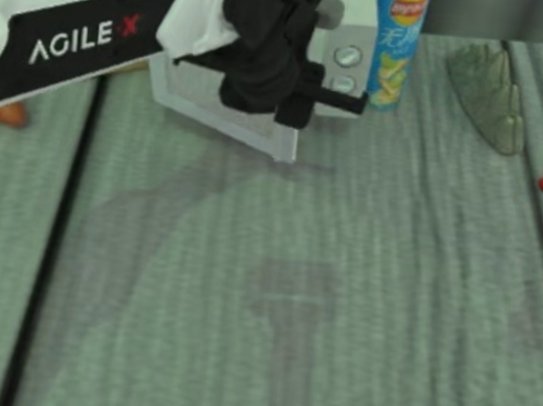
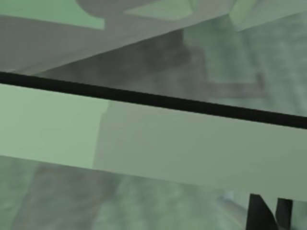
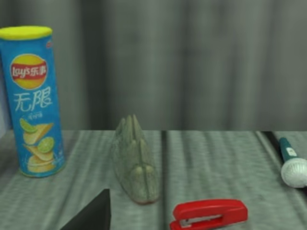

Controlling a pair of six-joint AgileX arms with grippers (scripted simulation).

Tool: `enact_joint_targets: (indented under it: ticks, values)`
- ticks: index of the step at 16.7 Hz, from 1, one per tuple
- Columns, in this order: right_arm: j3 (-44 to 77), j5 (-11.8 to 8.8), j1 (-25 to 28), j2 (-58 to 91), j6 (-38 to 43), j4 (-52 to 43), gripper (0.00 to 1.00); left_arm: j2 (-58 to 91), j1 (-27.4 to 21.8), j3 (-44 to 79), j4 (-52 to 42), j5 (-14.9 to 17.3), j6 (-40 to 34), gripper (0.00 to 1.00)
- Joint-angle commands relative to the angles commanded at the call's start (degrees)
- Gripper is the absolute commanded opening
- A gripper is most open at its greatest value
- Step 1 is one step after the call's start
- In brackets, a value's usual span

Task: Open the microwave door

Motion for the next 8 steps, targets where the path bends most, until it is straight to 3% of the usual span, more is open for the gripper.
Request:
enact_joint_targets:
  ticks: [8]
  values:
    - [0.0,0.0,0.0,0.0,0.0,0.0,1.0,-2.16,0.66,-3.2,1.44,1.57,2.88,0.0]
